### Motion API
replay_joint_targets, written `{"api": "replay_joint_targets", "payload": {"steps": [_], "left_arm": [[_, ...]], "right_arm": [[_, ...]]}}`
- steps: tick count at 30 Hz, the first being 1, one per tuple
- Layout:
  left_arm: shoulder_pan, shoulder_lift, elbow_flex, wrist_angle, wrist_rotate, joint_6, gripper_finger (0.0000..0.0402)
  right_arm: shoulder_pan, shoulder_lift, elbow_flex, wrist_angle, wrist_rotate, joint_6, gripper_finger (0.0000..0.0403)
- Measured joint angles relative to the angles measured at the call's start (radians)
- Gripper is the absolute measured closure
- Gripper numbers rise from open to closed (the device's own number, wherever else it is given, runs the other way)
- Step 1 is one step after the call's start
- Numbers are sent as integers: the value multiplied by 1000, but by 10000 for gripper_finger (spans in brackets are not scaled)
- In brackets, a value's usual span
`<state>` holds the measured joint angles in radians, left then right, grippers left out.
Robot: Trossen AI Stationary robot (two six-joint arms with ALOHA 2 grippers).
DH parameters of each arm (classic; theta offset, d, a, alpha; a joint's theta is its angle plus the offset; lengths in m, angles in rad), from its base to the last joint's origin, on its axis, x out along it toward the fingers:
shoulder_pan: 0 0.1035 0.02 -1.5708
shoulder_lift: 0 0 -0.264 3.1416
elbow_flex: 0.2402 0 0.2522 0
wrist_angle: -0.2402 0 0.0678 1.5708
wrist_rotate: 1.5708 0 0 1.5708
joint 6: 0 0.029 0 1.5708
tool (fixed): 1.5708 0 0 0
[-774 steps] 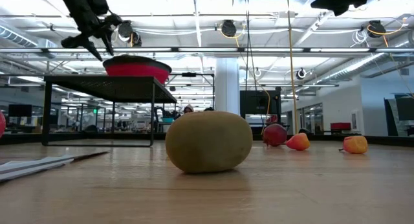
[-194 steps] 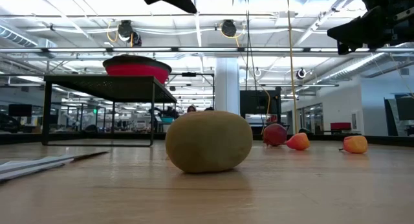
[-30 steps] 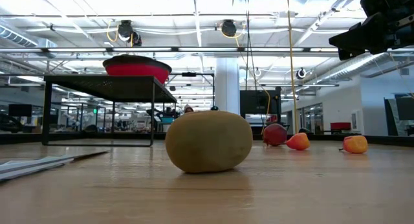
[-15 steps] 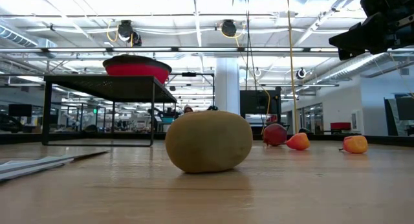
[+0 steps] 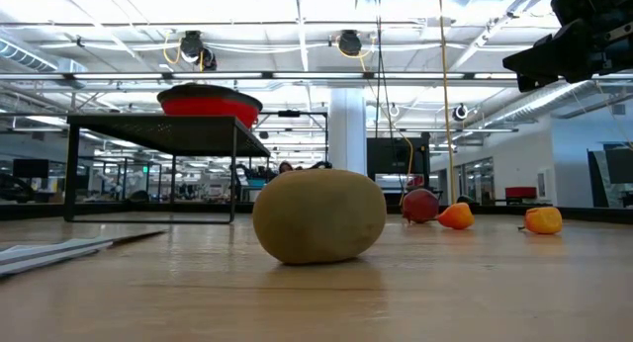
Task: Pick & Place Fruit
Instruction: Put the peach into the red strainer bowl on the shelf
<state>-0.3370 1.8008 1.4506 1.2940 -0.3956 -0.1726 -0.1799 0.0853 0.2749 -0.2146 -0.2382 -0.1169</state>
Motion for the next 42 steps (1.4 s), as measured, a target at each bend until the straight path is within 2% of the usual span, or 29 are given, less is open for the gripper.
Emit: {"api": "replay_joint_targets", "payload": {"steps": [4, 6, 13, 18, 24, 30, 33, 42], "left_arm": [[0, 0, 0, -7, -185, -148, 279], [0, 0, 0, -15, -235, -226, 279], [-1, 0, 0, -47, -252, -264, 279], [-5, 0, 0, -158, -224, -171, 279], [-4, 0, 0, -367, -94, 4, 279], [-1, 0, 0, -633, -90, 34, 279], [11, 0, 0, -789, -104, -9, 279], [84, 0, 0, -1274, -101, -282, 279]], "right_arm": [[0, 0, 0, 0, 0, 0, 403], [0, 0, 0, 0, 0, 0, 403], [0, 0, 0, 0, 1, 0, 403], [0, 0, 0, 0, 1, 0, 403], [0, 0, 0, 0, 1, 0, 403], [0, 0, 0, 0, 1, 0, 403], [0, 0, 0, 0, 1, 0, 403], [0, 0, 0, 0, 1, 0, 403]]}}
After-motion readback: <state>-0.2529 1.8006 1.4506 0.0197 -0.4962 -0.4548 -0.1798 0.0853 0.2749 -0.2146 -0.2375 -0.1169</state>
